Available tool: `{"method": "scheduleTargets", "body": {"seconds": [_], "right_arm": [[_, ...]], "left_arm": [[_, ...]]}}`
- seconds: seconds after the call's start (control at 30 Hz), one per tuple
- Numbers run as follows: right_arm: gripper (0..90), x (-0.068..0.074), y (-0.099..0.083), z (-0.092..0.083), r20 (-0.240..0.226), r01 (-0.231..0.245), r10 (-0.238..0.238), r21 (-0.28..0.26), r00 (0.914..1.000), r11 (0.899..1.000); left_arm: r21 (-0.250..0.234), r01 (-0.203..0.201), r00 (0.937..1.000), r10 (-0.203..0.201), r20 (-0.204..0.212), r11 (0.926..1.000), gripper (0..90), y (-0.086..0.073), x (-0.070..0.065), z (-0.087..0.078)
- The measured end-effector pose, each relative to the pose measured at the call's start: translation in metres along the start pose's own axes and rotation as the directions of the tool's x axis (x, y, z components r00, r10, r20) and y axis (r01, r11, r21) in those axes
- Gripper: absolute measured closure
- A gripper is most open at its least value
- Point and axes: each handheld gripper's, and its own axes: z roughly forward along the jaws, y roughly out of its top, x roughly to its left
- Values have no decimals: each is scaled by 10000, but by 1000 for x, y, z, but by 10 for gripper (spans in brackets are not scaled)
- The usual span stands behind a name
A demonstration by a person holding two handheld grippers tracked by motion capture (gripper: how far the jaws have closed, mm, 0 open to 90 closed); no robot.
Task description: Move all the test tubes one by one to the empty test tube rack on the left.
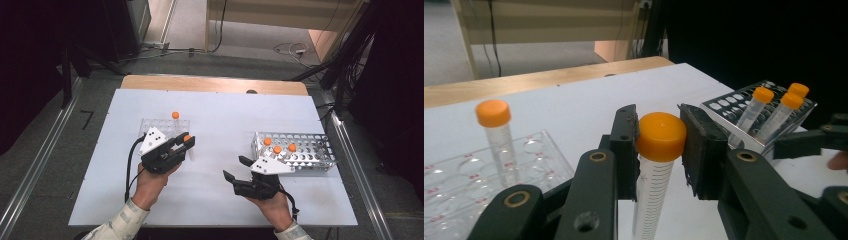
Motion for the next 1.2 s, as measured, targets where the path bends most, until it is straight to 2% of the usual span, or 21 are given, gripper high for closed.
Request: {"method": "scheduleTargets", "body": {"seconds": [0.1, 0.43, 0.8, 1.03, 1.2], "right_arm": [[291, -3, -5, -9, 89, -82, 82, 20, 9999, 10000], [290, -14, -21, -32, 591, -197, 191, 97, 9981, 9998], [291, -29, -32, -53, 1086, -676, 681, -79, 9918, 9977], [291, -35, -36, -58, 1227, -879, 882, -78, 9885, 9961], [291, -36, -36, -58, 1307, -899, 901, -76, 9873, 9959]], "left_arm": [[-34, 124, 9999, -125, -103, 9999, 692, 1, 3, -1], [-117, 173, 9993, -177, -337, 9998, 692, 5, 10, -3], [-343, 339, 9978, -358, -556, 9988, 692, 10, 19, -7], [-486, 209, 9948, -256, -982, 9986, 692, 13, 26, -7], [-629, 381, 9893, -465, -1381, 9973, 692, 18, 40, -8]]}}
